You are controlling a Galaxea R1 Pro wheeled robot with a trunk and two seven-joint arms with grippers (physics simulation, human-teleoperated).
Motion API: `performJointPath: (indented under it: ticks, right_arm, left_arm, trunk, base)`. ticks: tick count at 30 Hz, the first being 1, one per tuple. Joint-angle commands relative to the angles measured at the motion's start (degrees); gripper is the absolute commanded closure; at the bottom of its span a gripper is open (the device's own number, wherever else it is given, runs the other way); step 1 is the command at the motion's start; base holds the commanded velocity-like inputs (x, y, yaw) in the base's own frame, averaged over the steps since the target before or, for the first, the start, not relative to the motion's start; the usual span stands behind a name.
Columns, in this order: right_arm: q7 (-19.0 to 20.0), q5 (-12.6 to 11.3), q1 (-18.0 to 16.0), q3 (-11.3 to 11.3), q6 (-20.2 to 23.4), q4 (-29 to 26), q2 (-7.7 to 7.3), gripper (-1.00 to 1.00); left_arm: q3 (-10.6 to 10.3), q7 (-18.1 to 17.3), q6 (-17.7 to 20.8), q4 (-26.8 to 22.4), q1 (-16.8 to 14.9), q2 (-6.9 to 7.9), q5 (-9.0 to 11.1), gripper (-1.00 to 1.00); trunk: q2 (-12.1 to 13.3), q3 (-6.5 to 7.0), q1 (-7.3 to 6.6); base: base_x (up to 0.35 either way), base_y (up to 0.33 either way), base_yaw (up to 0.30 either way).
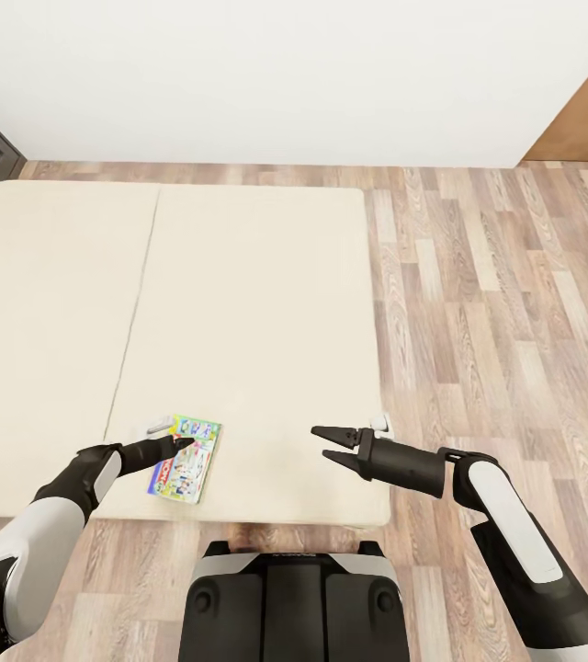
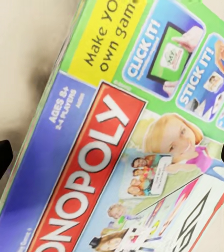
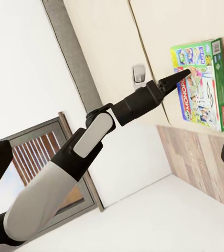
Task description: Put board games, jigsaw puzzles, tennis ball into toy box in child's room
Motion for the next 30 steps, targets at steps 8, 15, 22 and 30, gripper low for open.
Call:
performJointPath:
  ticks: [8, 15, 22, 30]
  right_arm:
    - [-0.1, -0.2, 0.0, 0.0, 0.1, 0.0, -0.04, -1.00]
    - [-0.1, -0.2, 0.0, 0.0, 0.1, 0.0, -0.04, -1.00]
    - [-0.1, -0.2, 0.0, -0.1, 0.1, 0.0, -0.04, -1.00]
    - [-0.1, -0.2, 0.0, -0.1, 0.1, 0.0, -0.04, -1.00]
  left_arm:
    - [0.6, -0.4, 0.4, -0.1, 0.0, -0.06, -0.2, -1.00]
    - [0.6, -0.4, 0.5, -0.1, 0.0, -0.12, -0.1, -1.00]
    - [0.6, -0.4, 0.7, -0.1, 0.0, -0.13, -0.1, -1.00]
    - [0.7, -0.4, 0.7, -0.1, 0.0, -0.13, 0.0, -1.00]
  trunk:
    - [-0.1, -0.06, 0.03]
    - [-0.1, -0.06, 0.03]
    - [-0.1, -0.06, 0.03]
    - [-0.1, -0.06, 0.03]
  base:
    - [0.000, -0.052, 0.000]
    - [0.000, -0.162, 0.000]
    - [0.000, -0.124, 0.000]
    - [0.000, -0.116, 0.000]
